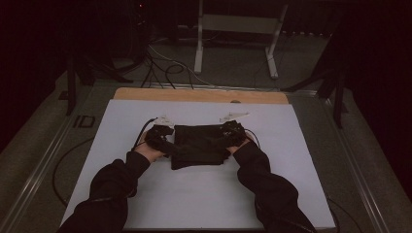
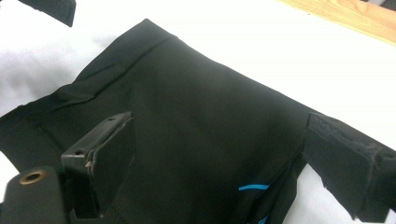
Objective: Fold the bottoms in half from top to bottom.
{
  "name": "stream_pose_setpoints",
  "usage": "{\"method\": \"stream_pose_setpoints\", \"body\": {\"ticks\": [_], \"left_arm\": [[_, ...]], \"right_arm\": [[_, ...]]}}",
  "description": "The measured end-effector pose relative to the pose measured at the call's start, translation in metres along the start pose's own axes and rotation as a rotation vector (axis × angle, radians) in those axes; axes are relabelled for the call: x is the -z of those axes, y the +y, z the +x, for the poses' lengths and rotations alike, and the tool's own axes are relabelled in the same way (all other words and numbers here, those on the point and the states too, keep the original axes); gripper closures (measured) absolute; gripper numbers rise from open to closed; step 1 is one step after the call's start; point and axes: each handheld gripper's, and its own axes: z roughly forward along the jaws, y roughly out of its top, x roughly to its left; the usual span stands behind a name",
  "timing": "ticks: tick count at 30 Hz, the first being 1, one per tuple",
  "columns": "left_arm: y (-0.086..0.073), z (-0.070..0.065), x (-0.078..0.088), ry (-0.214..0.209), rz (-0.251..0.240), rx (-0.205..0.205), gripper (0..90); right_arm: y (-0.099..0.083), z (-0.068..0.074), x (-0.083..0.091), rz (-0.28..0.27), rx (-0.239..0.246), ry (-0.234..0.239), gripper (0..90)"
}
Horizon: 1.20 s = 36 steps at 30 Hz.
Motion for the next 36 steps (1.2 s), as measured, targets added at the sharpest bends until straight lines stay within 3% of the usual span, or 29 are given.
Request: {"method": "stream_pose_setpoints", "body": {"ticks": [12, 20, 36], "left_arm": [[-0.006, -0.012, 0.008, 0.003, -0.004, -0.034, 0.0], [-0.013, -0.017, 0.012, 0.004, -0.013, -0.034, 0.0], [-0.046, -0.031, 0.024, -0.009, 0.007, -0.043, 0.0]], "right_arm": [[-0.010, 0.002, 0.013, -0.033, 0.042, 0.038, 10.2], [-0.016, 0.005, 0.020, -0.044, 0.060, 0.045, 10.2], [-0.047, 0.017, 0.038, -0.039, 0.101, 0.065, 10.2]]}}
